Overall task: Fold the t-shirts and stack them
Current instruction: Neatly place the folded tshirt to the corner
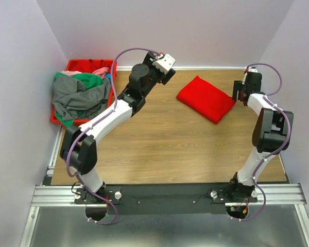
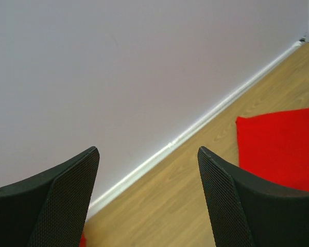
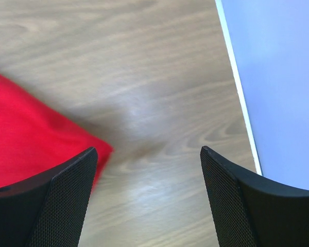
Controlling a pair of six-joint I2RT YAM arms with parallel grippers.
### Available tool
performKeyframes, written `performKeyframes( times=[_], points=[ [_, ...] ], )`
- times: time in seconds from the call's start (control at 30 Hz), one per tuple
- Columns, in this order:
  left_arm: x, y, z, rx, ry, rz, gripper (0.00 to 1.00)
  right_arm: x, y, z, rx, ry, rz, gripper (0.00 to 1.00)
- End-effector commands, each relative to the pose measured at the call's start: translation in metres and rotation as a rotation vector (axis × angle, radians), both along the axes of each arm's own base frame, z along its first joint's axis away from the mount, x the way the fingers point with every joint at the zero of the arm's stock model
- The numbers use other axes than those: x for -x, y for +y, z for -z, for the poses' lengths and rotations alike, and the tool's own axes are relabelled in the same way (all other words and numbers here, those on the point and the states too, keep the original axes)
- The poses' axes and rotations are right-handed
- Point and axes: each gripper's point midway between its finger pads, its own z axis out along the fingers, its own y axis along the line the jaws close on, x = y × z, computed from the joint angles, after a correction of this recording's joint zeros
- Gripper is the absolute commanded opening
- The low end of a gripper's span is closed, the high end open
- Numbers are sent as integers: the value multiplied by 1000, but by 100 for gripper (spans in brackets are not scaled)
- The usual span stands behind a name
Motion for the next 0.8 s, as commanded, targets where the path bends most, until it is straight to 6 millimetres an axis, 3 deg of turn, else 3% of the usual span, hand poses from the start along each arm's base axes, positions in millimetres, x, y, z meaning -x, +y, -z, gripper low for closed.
performKeyframes(
  times=[0.0,0.03,0.07,0.1,0.13,0.17,0.2,0.23,0.27,0.37,0.43,0.47,0.5,0.57,0.67,0.77],
  points=[
    [33,19,1,65,94,2,84,11,2,9,-59,43,-74,86],
    [41,23,-1,91,115,2,84,15,11,10,-94,53,-132,86],
    [49,27,11,89,151,3,84,19,24,10,-143,56,-203,86],
    [57,33,15,94,177,-1,84,26,48,8,-234,53,-308,85],
    [73,42,0,130,160,5,84,35,62,4,-273,56,-366,85],
    [84,47,22,110,198,15,83,42,74,3,-321,59,-405,87],
    [102,58,7,136,165,21,83,49,91,1,-409,59,-435,88],
    [111,65,10,140,163,18,83,55,98,4,-452,67,-443,89],
    [121,72,36,117,200,14,83,58,103,5,-487,73,-440,89],
    [151,95,52,117,212,-1,83,64,109,17,-590,108,-373,89],
    [169,107,53,132,208,-1,83,62,106,27,-642,130,-270,89],
    [175,110,68,119,231,2,83,60,103,35,-657,147,-227,89],
    [185,116,65,130,213,5,83,60,98,39,-665,153,-163,89],
    [193,122,78,126,226,0,83,60,94,44,-666,164,-118,88],
    [203,131,70,154,188,-4,83,63,84,52,-646,173,-28,88],
    [206,133,64,180,159,-5,83,67,86,57,-664,186,-12,87]
  ],
)
